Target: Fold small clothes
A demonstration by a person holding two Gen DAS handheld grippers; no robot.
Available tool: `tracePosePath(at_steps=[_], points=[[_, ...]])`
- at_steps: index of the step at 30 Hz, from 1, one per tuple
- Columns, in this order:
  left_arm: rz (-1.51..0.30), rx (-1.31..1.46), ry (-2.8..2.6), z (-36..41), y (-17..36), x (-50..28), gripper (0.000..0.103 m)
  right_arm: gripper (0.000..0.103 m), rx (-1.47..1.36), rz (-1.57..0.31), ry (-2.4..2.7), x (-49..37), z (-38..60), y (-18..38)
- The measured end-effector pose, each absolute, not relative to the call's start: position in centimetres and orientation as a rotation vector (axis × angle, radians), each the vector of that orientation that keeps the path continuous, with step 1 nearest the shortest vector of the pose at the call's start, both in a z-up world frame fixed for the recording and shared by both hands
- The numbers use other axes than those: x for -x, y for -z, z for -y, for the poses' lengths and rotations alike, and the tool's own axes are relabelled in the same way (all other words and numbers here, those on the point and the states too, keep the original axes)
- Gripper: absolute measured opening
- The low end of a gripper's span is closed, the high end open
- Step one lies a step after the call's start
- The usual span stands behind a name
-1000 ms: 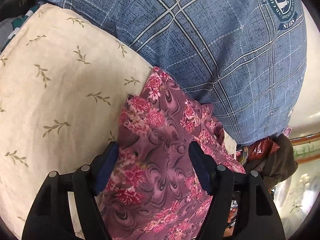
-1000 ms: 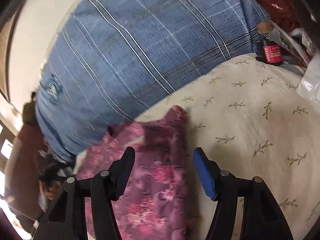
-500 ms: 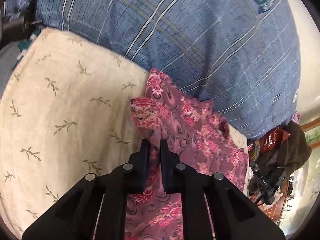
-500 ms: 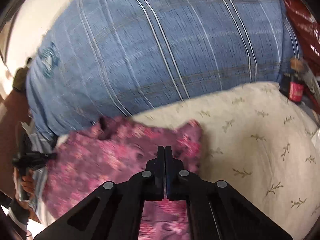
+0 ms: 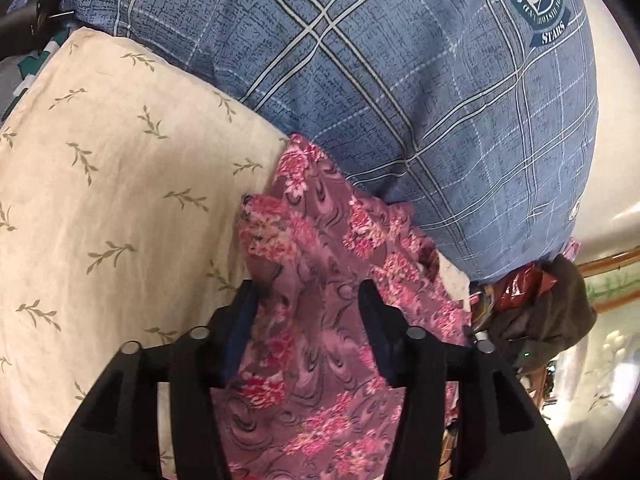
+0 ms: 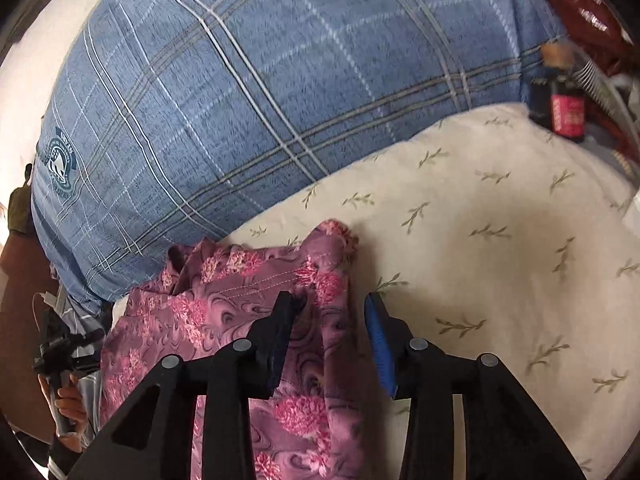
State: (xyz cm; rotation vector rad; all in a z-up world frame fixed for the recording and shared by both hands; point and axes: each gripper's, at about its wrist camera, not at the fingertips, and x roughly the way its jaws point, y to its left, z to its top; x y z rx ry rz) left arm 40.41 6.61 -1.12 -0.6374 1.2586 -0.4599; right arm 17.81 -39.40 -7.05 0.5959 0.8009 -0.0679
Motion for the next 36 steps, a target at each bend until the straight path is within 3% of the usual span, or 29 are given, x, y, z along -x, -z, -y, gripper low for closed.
tracePosePath(at_steps=[1, 2, 3, 5, 9, 14, 20, 23, 27, 29, 32, 34, 36], points=[[-1.258, 0.616, 0.459, -6.2, 0.9, -40.3, 0.052, 0.032, -0.572, -0.791, 0.059, -17.8, 39.0, 7.1], [-1.254, 0.583, 0.446, -5.9, 0.6, -40.2, 0.048, 0.013, -0.544, -0.779, 0.06, -17.7, 38.8, 6.8], [-1.242, 0.536, 0.435, -5.6, 0.1, -39.8, 0.03, 0.004, -0.514, -0.769, 0.069, -17.6, 38.4, 6.5], [-1.238, 0.417, 0.398, -4.7, -0.4, -39.0, 0.007, 0.004, -0.47, -0.724, 0.065, -16.6, 37.7, 5.6], [-1.195, 0.313, 0.362, -4.4, -1.1, -37.6, 0.004, 0.004, -0.432, -0.671, 0.037, -15.1, 37.0, 3.7], [-1.088, 0.372, 0.384, -5.3, -4.2, -36.5, 0.002, 0.004, -0.471, -0.583, -0.002, -14.2, 37.4, 0.4], [-0.971, 0.38, 0.368, -4.1, -6.4, -39.9, 0.002, 0.004, -0.542, -0.504, 0.038, -16.0, 39.4, -1.2], [-1.042, 0.386, 0.307, -2.7, -2.9, -43.3, 0.002, 0.004, -0.609, -0.557, 0.099, -17.8, 41.2, 1.6], [-1.209, 0.36, 0.181, -1.8, 3.8, -45.4, 0.003, 0.004, -0.625, -0.772, 0.181, -20.7, 41.9, 7.3], [-1.18, 0.405, 0.196, -2.5, 3.2, -44.8, 0.004, 0.008, -0.611, -0.83, 0.199, -20.8, 41.6, 8.4], [-1.165, 0.447, 0.252, -4.1, 1.0, -42.9, 0.004, 0.011, -0.64, -0.729, 0.163, -18.4, 41.1, 5.9], [-1.128, 0.435, 0.307, -4.4, -0.6, -41.0, 0.01, 0.012, -0.637, -0.632, 0.09, -16.6, 40.2, 4.0], [-1.111, 0.403, 0.32, -4.1, -1.0, -39.2, 0.04, 0.027, -0.638, -0.631, 0.037, -16.4, 39.3, 4.1]])
